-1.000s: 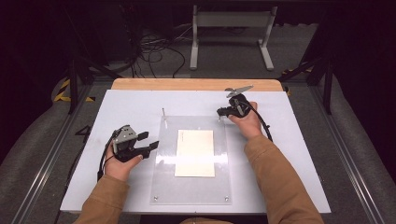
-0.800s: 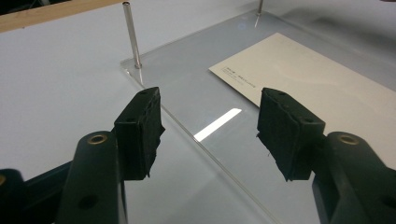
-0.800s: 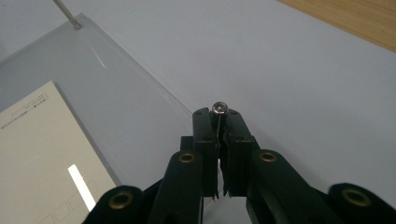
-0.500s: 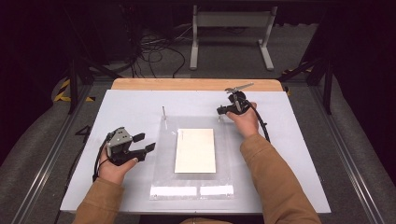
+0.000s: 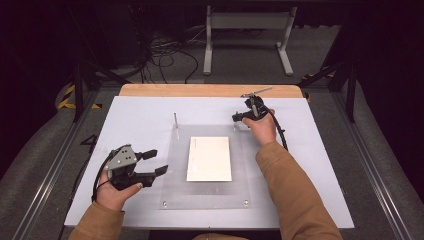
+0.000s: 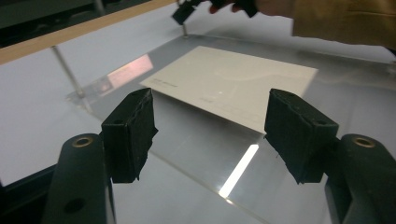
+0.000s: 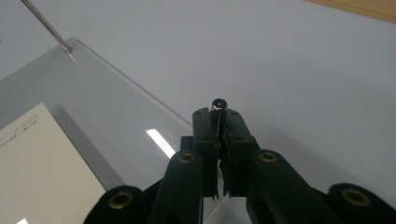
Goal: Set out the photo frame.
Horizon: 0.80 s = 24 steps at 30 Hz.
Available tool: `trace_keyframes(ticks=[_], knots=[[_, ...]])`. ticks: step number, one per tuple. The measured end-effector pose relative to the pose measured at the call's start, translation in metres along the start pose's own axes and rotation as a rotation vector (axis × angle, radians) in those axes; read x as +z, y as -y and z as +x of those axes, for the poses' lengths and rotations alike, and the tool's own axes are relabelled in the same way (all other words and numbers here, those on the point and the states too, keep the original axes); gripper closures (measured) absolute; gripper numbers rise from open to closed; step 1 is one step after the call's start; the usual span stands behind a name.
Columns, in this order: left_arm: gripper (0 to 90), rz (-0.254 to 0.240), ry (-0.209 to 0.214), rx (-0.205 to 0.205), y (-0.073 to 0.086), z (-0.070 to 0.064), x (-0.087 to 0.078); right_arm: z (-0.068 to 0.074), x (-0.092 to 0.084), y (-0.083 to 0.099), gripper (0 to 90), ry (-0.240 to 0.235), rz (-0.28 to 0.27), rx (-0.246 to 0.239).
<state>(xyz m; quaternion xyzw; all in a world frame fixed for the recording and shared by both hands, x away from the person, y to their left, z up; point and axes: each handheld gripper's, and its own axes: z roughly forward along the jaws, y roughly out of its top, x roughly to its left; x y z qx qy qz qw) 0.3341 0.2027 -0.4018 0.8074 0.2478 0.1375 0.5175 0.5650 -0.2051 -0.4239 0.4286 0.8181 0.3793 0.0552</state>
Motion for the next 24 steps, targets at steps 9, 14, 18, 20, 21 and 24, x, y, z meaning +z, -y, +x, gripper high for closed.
trace_keyframes(ticks=[9,14,18,20,21,24], knots=[[30.6,0.013,0.091,0.060,-0.003,-0.024,-0.006,-0.001,0.000,-0.002,85.7,0.000,0.009,0.015],[29.6,0.027,0.132,0.114,-0.003,-0.040,-0.007,-0.001,0.001,-0.002,85.6,-0.001,0.010,0.022],[28.5,0.042,0.181,0.142,0.000,-0.047,-0.002,-0.002,0.001,-0.002,85.6,-0.005,0.010,0.031],[27.2,0.062,0.189,0.153,0.002,-0.050,0.001,-0.001,0.001,-0.003,85.6,-0.003,0.013,0.034],[27.2,0.070,0.192,0.163,0.003,-0.050,0.003,-0.002,0.001,-0.003,85.5,-0.004,0.014,0.036],[26.9,0.084,0.210,0.179,0.006,-0.053,0.007,-0.002,0.001,-0.003,85.4,-0.007,0.015,0.043]])
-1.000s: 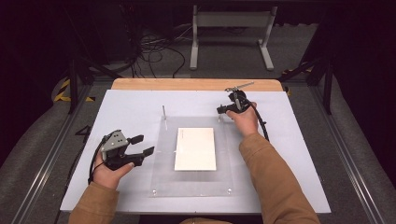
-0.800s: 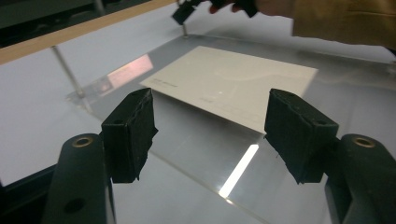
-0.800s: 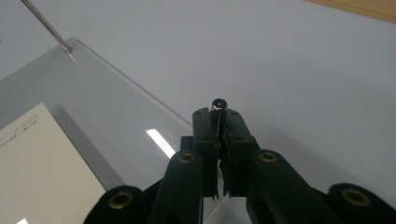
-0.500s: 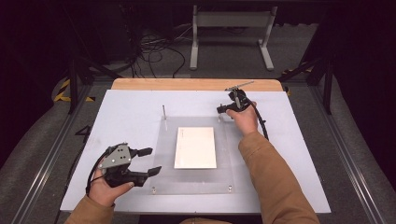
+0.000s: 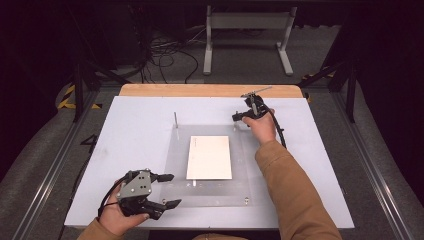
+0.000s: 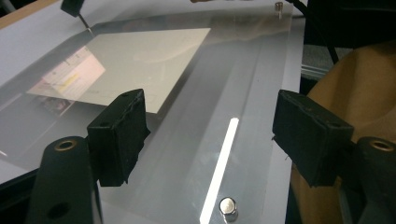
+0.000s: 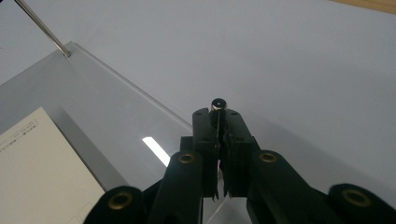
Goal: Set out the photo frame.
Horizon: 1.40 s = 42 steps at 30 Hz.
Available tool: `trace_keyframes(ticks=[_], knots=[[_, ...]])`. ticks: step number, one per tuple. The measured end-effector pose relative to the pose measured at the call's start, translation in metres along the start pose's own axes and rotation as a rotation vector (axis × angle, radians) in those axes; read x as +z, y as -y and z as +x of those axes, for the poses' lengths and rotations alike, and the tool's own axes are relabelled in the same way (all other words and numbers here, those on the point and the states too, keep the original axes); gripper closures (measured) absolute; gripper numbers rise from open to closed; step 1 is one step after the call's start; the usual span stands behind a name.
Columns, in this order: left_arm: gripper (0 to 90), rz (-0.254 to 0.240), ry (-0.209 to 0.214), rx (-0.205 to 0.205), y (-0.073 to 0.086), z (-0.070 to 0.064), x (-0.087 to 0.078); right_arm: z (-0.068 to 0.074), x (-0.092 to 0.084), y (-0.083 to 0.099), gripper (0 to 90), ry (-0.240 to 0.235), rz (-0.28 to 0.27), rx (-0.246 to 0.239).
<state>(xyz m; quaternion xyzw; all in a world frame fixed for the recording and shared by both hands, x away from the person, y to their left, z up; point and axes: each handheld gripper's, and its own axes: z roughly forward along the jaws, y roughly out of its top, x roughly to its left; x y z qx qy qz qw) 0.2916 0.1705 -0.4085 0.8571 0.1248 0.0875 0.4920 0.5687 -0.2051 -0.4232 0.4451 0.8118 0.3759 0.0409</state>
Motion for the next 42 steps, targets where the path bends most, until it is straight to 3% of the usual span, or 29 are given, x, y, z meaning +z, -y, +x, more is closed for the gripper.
trace_keyframes(ticks=[7,11,13,14,18,23,31,36,42], knots=[[25.7,0.008,0.016,0.030,0.003,-0.006,0.006,-0.001,0.000,-0.001,85.2,-0.009,0.007,0.007],[22.0,0.037,0.010,0.057,0.002,-0.010,0.009,-0.002,0.000,-0.001,84.9,-0.020,0.006,0.015],[20.2,0.087,0.006,0.070,0.005,-0.012,0.013,-0.003,0.000,0.000,84.9,-0.025,0.004,0.023],[18.3,0.087,0.006,0.070,0.005,-0.012,0.013,-0.003,0.000,0.000,84.9,-0.025,0.004,0.023],[15.7,0.120,-0.023,0.086,0.009,-0.012,0.016,-0.003,0.001,-0.001,84.9,-0.025,0.008,0.025],[12.5,0.161,-0.096,0.109,0.013,-0.011,0.018,-0.004,0.001,0.000,84.6,-0.031,0.007,0.029],[11.6,0.192,-0.144,0.128,0.019,-0.007,0.021,-0.004,0.001,0.000,84.0,-0.042,0.012,0.038],[18.7,0.178,-0.168,0.186,0.017,-0.009,0.019,-0.006,0.001,0.000,83.9,-0.050,0.010,0.041],[31.9,0.129,-0.172,0.222,0.009,-0.010,0.009,-0.007,0.001,0.001,84.0,-0.057,0.007,0.034]])
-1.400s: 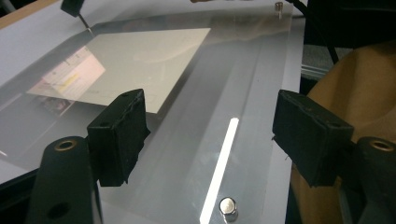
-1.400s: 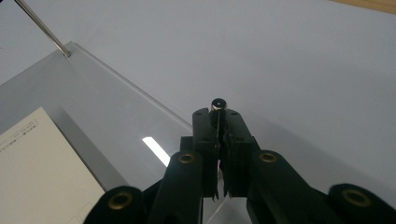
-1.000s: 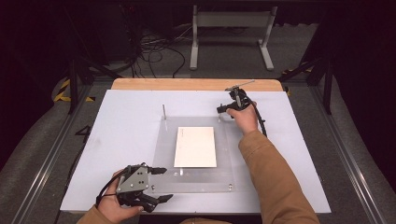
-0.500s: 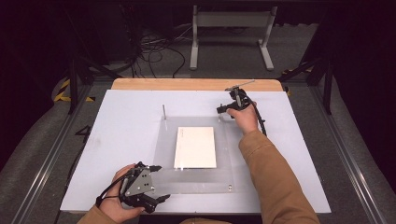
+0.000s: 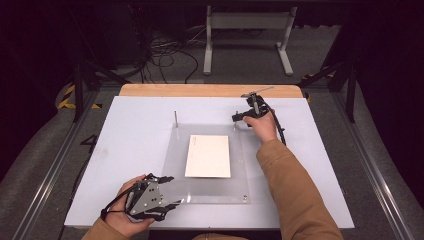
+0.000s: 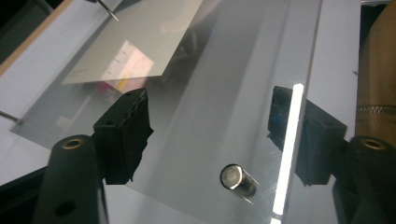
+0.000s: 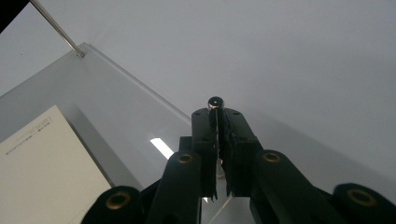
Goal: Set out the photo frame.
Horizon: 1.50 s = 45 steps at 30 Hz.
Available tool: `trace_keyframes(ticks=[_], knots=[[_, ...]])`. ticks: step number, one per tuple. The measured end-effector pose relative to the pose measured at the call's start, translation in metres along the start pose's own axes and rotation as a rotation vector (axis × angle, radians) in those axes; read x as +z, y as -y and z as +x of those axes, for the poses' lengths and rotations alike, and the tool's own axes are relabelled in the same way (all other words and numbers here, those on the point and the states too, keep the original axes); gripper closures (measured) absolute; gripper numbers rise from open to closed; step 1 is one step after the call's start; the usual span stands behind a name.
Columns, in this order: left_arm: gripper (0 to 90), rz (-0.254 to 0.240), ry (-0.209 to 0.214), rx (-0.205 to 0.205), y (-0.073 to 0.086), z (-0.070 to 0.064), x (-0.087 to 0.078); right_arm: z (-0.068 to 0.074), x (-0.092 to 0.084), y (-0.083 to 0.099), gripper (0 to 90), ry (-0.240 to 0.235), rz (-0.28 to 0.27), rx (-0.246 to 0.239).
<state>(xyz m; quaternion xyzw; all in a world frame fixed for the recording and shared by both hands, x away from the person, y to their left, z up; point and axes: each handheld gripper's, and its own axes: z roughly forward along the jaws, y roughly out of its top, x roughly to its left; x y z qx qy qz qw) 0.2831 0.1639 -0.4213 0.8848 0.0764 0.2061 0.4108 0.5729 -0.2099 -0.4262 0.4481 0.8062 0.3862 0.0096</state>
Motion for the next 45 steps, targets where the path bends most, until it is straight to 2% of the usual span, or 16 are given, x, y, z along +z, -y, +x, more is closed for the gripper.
trace_keyframes(ticks=[6,8,10,11,13,15,17,21,26,28,29,30,37,41,42,45], knots=[[34.7,0.004,0.001,0.001,-0.003,0.004,-0.004,-0.001,-0.002,0.003,81.9,-0.021,-0.012,-0.052],[36.0,-0.015,0.001,-0.007,-0.004,0.006,-0.006,0.000,-0.008,0.006,74.6,-0.012,-0.001,-0.083],[38.4,-0.035,-0.004,-0.014,-0.006,0.008,-0.009,0.006,-0.022,0.011,66.9,0.015,-0.025,-0.142],[39.3,-0.035,-0.004,-0.014,-0.006,0.008,-0.009,0.006,-0.022,0.011,66.9,0.015,-0.025,-0.142],[40.8,-0.067,-0.007,-0.034,-0.010,0.012,-0.013,0.015,-0.044,0.021,61.6,0.017,-0.068,-0.198],[42.1,-0.083,-0.009,-0.047,-0.012,0.014,-0.016,0.022,-0.058,0.031,59.1,0.033,-0.084,-0.271],[43.4,-0.106,-0.010,-0.064,-0.014,0.017,-0.018,0.031,-0.073,0.043,56.3,0.060,-0.092,-0.372],[45.3,-0.136,-0.012,-0.098,-0.020,0.024,-0.022,0.047,-0.099,0.070,52.2,0.069,-0.105,-0.585],[47.4,-0.208,0.004,-0.158,-0.025,0.035,-0.026,0.067,-0.109,0.098,48.5,0.103,-0.081,-0.781],[48.0,-0.226,0.011,-0.180,-0.027,0.039,-0.027,0.076,-0.110,0.107,48.5,0.127,-0.093,-0.856],[48.5,-0.226,0.011,-0.180,-0.027,0.039,-0.027,0.076,-0.110,0.107,48.5,0.127,-0.093,-0.856],[49.2,-0.233,0.013,-0.182,-0.029,0.042,-0.027,0.085,-0.111,0.114,47.3,0.131,-0.111,-0.904],[50.4,-0.253,0.032,-0.217,-0.039,0.055,-0.025,0.107,-0.115,0.115,47.6,0.084,-0.236,-0.960],[50.8,-0.255,0.037,-0.223,-0.042,0.058,-0.024,0.113,-0.116,0.114,54.0,0.060,-0.275,-0.966],[51.1,-0.259,0.040,-0.225,-0.042,0.060,-0.023,0.119,-0.117,0.112,59.6,0.041,-0.297,-0.974],[51.5,-0.271,0.043,-0.227,-0.043,0.062,-0.023,0.124,-0.116,0.111,66.1,0.030,-0.301,-0.991]])
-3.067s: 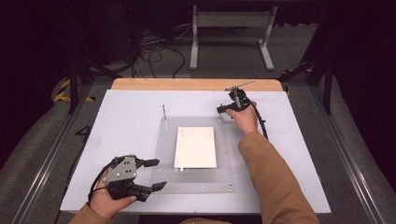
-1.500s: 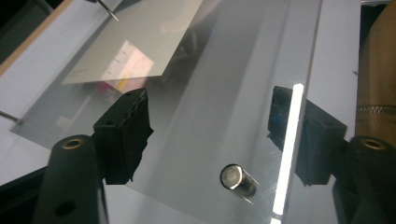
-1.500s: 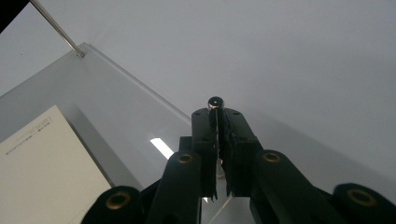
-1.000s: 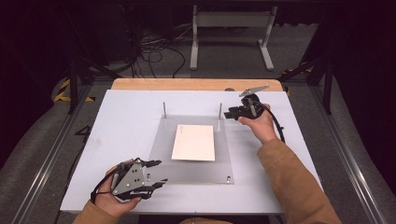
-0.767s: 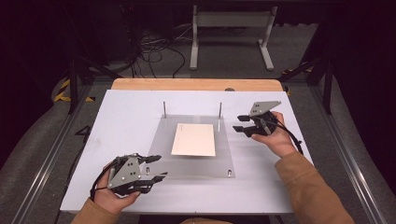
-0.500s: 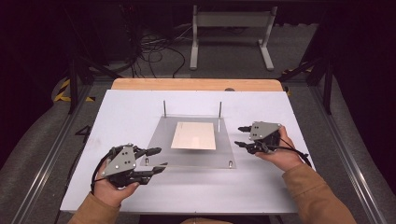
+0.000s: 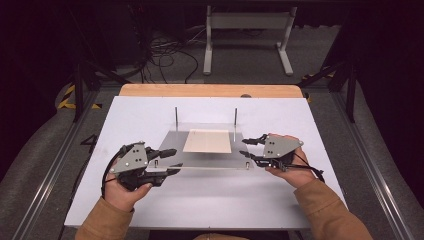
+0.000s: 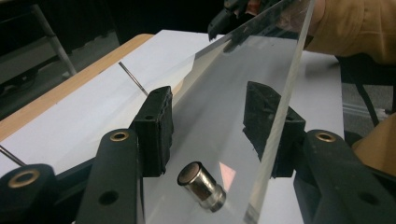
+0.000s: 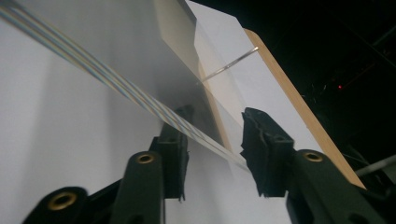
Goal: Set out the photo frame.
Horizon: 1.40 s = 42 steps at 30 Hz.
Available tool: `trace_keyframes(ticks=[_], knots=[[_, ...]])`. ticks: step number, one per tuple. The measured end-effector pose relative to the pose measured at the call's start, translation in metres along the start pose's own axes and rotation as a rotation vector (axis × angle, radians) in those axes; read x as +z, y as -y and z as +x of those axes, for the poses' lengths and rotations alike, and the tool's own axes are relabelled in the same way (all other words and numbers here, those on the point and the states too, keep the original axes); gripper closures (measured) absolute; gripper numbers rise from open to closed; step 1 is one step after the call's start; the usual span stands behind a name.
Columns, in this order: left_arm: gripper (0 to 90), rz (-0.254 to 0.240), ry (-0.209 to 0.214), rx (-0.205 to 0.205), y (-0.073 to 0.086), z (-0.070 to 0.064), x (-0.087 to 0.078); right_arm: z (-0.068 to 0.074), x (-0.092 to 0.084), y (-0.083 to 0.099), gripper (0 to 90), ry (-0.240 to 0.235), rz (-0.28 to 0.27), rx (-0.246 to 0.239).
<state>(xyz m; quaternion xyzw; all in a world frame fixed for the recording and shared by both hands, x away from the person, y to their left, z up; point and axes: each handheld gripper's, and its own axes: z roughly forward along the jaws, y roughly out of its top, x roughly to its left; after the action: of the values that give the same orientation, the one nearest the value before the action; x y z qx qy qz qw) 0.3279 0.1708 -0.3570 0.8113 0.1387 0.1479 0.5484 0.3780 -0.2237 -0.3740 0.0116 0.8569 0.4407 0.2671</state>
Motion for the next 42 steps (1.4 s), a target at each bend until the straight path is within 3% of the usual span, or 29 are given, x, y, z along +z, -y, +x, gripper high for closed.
trace_keyframes(ticks=[4,7,8,11,15,21,24,26,28,29,32,35,36,40,42], knots=[[49.7,-0.011,-0.014,0.009,0.000,0.002,0.001,0.004,0.002,-0.006,70.7,0.026,-0.013,-0.025],[34.7,-0.005,-0.040,-0.015,0.002,0.006,0.003,0.003,0.002,-0.006,71.2,0.042,-0.024,-0.011],[32.2,0.001,-0.049,-0.009,0.003,0.007,0.003,0.002,0.002,-0.005,71.3,0.044,-0.027,-0.002],[26.8,0.048,-0.081,-0.043,0.011,0.010,0.005,0.001,0.001,-0.005,71.8,0.051,-0.037,0.022],[28.3,-0.061,-0.114,-0.048,0.028,0.018,0.009,0.000,0.001,-0.006,71.7,0.048,-0.040,0.033],[32.8,-0.130,-0.174,-0.045,0.038,0.031,0.018,-0.002,0.001,-0.006,71.8,0.050,-0.044,0.045],[37.7,-0.134,-0.171,-0.056,0.040,0.034,0.022,-0.002,0.001,-0.007,72.0,0.052,-0.045,0.047],[39.3,-0.121,-0.179,-0.037,0.040,0.035,0.025,-0.003,0.001,-0.008,72.1,0.053,-0.042,0.049],[41.6,-0.111,-0.214,0.016,0.038,0.034,0.027,-0.003,0.000,-0.008,72.5,0.057,-0.039,0.046],[43.8,-0.111,-0.214,0.016,0.038,0.034,0.027,-0.003,0.000,-0.009,72.6,0.059,-0.039,0.045],[50.4,-0.076,-0.235,0.091,0.033,0.036,0.025,-0.004,0.000,-0.010,73.0,0.073,-0.034,0.042],[51.2,-0.063,-0.237,0.083,0.028,0.036,0.025,-0.004,-0.001,-0.012,73.5,0.091,-0.026,0.029],[52.0,-0.067,-0.256,0.116,0.024,0.036,0.025,-0.005,-0.002,-0.014,74.0,0.112,-0.020,0.020],[52.5,-0.056,-0.303,0.139,0.008,0.034,0.022,-0.007,-0.007,-0.022,74.8,0.140,-0.040,0.003],[52.5,-0.068,-0.307,0.138,-0.001,0.035,0.020,-0.010,-0.012,-0.028,74.9,0.166,-0.051,-0.010]])
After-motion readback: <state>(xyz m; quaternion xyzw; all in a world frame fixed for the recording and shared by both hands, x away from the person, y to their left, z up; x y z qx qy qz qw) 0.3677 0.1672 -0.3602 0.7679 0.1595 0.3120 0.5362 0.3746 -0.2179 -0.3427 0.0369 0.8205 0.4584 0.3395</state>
